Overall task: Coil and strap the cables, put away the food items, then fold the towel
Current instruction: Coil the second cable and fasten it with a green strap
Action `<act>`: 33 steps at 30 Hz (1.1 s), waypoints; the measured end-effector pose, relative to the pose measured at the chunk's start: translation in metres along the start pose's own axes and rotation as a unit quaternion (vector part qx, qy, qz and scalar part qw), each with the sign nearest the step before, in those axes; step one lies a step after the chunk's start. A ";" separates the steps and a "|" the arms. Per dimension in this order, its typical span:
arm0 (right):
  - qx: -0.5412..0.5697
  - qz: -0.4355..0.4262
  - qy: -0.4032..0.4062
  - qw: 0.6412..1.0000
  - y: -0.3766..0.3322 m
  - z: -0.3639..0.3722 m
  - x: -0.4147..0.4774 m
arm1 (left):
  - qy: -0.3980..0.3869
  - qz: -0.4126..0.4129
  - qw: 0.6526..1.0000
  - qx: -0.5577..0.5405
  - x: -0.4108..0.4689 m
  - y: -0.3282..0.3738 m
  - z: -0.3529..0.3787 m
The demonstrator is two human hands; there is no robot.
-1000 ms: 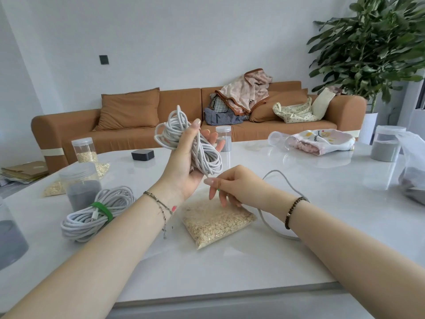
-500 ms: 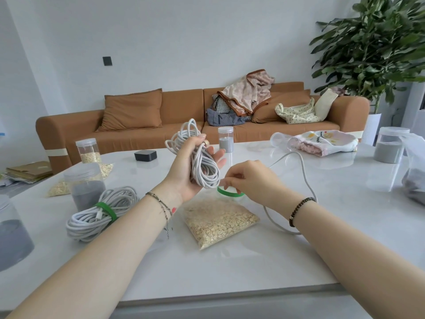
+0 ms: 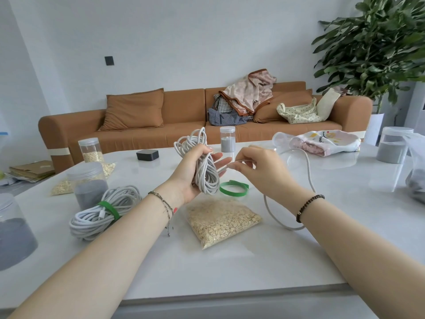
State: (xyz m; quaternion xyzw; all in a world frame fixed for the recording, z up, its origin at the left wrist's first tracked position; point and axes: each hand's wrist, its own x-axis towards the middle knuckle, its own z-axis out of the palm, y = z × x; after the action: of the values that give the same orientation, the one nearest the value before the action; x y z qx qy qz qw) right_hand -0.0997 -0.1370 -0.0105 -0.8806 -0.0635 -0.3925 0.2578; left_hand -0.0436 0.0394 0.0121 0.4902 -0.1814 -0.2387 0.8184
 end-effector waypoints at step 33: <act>0.193 0.138 -0.010 0.972 -0.005 -0.005 0.003 | -0.053 -0.017 0.989 -0.135 0.005 0.007 -0.009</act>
State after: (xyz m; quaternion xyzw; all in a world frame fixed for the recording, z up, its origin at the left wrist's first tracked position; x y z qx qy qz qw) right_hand -0.1026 -0.1357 -0.0040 -0.8184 -0.0187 -0.3251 0.4735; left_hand -0.0330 0.0460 0.0143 0.3645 -0.1826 -0.3005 0.8623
